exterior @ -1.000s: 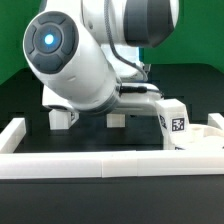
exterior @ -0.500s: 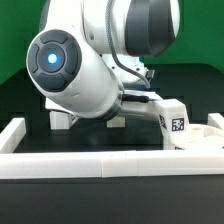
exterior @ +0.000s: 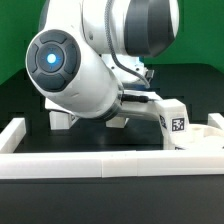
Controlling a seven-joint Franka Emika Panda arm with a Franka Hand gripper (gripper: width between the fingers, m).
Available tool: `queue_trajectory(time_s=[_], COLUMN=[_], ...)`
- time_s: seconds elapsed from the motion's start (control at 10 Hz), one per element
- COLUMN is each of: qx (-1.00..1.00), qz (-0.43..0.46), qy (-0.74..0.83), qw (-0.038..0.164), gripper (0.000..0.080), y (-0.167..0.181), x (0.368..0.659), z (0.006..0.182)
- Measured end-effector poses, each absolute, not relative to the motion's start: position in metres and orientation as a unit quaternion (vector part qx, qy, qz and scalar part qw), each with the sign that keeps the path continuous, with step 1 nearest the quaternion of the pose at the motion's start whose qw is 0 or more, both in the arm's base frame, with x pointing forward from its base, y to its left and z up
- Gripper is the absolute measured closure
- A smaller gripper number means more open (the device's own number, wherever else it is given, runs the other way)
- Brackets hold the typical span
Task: Assemble stool
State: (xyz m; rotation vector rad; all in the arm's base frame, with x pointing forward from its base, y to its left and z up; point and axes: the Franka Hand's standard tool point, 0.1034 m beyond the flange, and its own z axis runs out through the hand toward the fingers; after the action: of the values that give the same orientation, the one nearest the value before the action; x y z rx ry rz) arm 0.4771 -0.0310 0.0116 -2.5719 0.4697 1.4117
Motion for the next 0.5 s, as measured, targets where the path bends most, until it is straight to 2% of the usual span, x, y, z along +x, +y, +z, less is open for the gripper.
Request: queue_trajectory(time_s=[0.5], qx=[-0.862], qz=[0.473], qy=[0.158], qw=[0.085], gripper=[0.0465], y=[-0.031], x=[0.4771], z=[0.0117])
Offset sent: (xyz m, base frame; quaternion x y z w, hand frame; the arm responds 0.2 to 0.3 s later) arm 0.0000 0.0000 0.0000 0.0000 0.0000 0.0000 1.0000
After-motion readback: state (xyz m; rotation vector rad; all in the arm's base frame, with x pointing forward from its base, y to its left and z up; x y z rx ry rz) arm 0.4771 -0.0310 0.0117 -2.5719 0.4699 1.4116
